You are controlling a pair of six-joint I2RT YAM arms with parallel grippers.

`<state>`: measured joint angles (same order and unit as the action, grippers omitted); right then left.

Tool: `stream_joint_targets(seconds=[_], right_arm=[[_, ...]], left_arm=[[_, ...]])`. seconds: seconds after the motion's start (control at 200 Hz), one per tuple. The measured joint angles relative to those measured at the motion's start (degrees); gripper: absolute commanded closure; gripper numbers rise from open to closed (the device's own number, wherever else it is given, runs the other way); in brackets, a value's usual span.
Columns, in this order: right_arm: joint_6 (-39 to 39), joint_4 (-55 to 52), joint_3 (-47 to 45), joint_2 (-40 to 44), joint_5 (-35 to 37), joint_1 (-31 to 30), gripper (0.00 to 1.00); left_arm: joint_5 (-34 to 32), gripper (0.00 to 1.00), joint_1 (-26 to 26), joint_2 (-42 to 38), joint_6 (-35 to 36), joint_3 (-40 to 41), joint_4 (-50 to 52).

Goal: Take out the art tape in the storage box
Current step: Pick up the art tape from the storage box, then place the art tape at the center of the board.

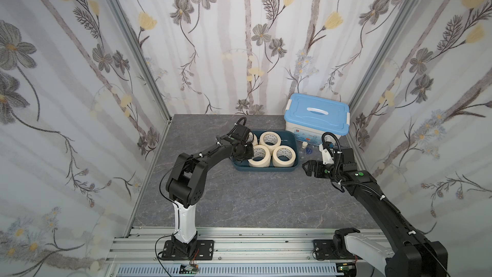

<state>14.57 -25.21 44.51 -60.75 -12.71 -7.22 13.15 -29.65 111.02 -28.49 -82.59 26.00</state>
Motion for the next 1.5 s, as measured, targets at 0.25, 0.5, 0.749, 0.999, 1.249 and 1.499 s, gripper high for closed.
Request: stream_joint_targets(seconds=[0.25, 0.5, 0.749, 0.999, 1.249, 1.499], right_arm=[[0.0, -0.13, 0.07, -0.33, -0.02, 0.0, 0.0], [-0.02, -0.28, 1.29, -1.18, -0.85, -0.17, 0.0], [-0.02, -0.35, 2.62, -2.8, -0.87, -0.61, 0.0], [-0.04, -0.46, 3.21, -4.04, -0.87, -1.03, 0.0], [-0.07, -0.48, 3.43, -4.98, -0.85, -1.18, 0.0], [-0.24, -0.5, 4.28, -6.54, -0.85, -1.53, 0.0]], left_arm=[[0.02, 0.83, 0.02, -3.08, -0.17, 0.0, -0.02], [-1.57, 0.83, 0.39, -8.98, 0.98, 1.57, 1.66], [-4.31, 0.83, 3.26, -17.73, 2.64, 7.96, 4.15], [-6.47, 0.82, 7.26, -27.89, 2.49, 17.25, 6.51], [-10.03, 0.84, 10.36, -39.3, -0.48, 29.94, 8.76], [-13.53, 0.84, 11.76, -44.74, -3.52, 37.92, 9.81]])
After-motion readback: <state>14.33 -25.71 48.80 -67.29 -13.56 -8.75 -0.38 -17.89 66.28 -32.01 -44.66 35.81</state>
